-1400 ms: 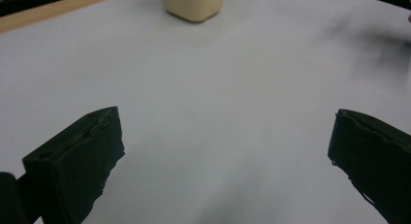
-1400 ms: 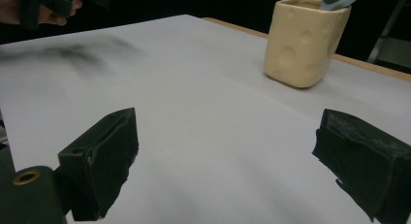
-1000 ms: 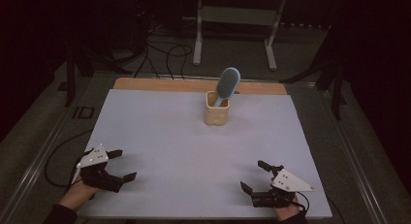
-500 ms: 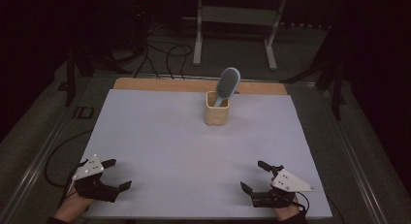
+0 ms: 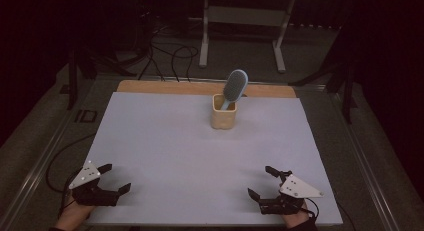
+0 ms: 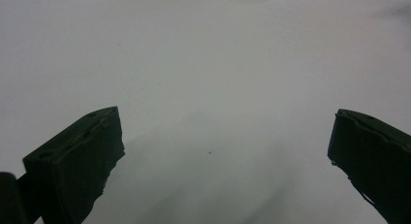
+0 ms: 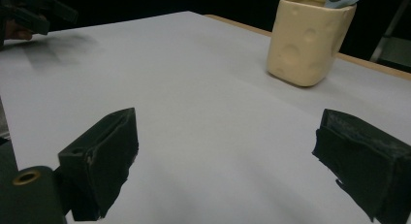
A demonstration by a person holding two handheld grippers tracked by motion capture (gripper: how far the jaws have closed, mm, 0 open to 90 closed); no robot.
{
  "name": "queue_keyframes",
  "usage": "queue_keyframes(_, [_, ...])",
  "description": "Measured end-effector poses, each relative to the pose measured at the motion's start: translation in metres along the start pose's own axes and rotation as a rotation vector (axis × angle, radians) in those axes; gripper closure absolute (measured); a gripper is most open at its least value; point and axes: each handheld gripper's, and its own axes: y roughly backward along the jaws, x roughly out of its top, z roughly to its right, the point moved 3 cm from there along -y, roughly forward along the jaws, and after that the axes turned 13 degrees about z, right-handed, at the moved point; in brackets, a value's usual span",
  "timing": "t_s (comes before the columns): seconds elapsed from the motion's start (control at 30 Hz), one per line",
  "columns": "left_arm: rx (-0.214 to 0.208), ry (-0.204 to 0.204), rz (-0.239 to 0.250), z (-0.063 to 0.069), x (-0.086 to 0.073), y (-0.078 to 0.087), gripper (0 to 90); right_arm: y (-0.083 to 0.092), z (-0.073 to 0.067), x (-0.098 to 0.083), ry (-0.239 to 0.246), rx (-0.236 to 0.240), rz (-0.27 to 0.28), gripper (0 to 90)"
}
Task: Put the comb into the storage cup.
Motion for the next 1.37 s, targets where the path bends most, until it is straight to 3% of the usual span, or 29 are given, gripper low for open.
queue_keyframes(0.1, [0.035,-0.016,-0.005,0.0023,0.0014,-0.0041,0.0,-0.0002,-0.0004,0.0001,0.006,0.004,0.001,8.1])
queue_keyframes(0.23, [0.045,-0.036,-0.002,0.0045,0.0000,-0.0059,0.0,0.0003,-0.0007,0.0004,0.010,0.004,0.002,8.1])
queue_keyframes(0.7, [0.030,-0.031,0.025,0.0059,-0.0007,-0.0027,0.0,-0.0036,-0.0004,-0.0025,0.006,0.014,-0.015,8.1])
queue_keyframes(1.2, [0.064,-0.047,0.031,0.0077,0.0010,-0.0019,0.0,-0.0042,0.0000,-0.0037,0.000,0.011,-0.024,8.1])
queue_keyframes(1.37, [0.059,-0.035,0.027,0.0067,0.0002,-0.0031,0.0,-0.0047,-0.0001,-0.0040,0.000,0.013,-0.024,8.1])
